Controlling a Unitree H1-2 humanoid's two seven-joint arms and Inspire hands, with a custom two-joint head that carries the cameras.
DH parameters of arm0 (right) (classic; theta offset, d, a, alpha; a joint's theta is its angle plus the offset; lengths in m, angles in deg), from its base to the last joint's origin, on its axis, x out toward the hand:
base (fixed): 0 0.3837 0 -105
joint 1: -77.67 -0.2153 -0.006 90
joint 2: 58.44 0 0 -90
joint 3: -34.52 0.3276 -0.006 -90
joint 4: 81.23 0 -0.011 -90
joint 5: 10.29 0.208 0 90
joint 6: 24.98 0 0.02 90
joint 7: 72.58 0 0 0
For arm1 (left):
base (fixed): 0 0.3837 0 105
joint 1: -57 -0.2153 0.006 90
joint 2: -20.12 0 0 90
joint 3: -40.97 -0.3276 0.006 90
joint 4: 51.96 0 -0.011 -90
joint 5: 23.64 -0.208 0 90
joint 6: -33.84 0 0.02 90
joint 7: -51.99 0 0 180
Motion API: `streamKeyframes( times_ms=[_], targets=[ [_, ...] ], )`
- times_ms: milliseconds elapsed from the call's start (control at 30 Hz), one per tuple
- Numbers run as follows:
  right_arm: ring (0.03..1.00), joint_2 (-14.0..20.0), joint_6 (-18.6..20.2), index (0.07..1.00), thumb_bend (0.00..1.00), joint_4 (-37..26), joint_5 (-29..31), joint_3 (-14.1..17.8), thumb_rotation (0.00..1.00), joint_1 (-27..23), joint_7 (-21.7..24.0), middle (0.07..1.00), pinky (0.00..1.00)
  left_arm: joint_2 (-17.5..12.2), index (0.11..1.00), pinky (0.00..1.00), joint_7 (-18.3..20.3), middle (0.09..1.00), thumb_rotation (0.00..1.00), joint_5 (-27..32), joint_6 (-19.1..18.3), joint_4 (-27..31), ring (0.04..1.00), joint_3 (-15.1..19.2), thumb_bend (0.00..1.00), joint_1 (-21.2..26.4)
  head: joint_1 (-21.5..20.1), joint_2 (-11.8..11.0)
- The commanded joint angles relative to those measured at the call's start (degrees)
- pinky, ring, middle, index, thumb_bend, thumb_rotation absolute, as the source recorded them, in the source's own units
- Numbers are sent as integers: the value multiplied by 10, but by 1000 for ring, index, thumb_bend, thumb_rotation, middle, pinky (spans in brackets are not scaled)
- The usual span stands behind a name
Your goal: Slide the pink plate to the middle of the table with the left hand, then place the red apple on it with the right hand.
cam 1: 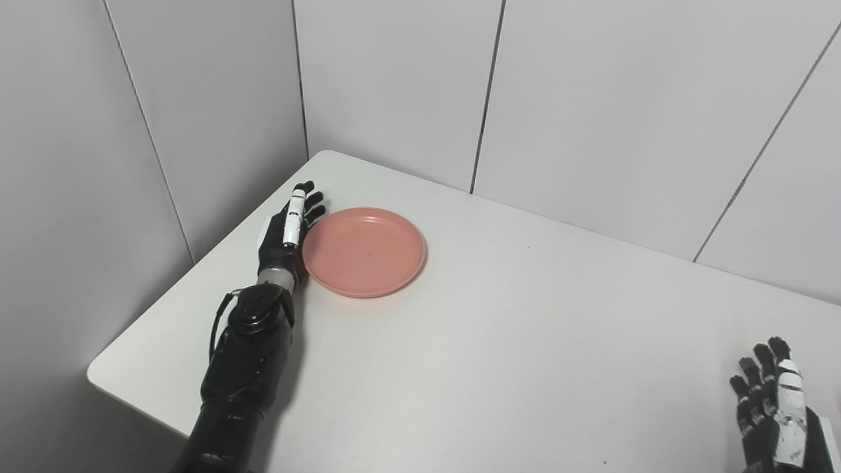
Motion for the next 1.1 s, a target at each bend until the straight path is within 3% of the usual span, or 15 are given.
streamKeyframes(
  times_ms=[0,233,733,1067],
  targets=[
    [1000,1,-4,1000,61,-26,-1,-1,1000,-15,3,1000,1000,6,862,866,6,888,1000,1,-2,22,883,-5,302,18,-1,1],
    [997,-3,-4,1000,58,-28,-5,0,1000,-14,-3,997,1000,13,883,895,24,913,1000,11,-10,25,908,-13,316,21,-6,3],
    [1000,-2,-3,1000,72,-30,-8,-3,1000,-14,-1,1000,1000,31,873,895,12,901,1000,-8,-31,22,897,-37,288,36,-17,10],
    [1000,-2,-13,1000,89,-22,-15,-4,1000,-13,3,1000,1000,35,875,875,24,897,1000,-21,-25,15,890,-57,296,37,-27,16]
  ],
)
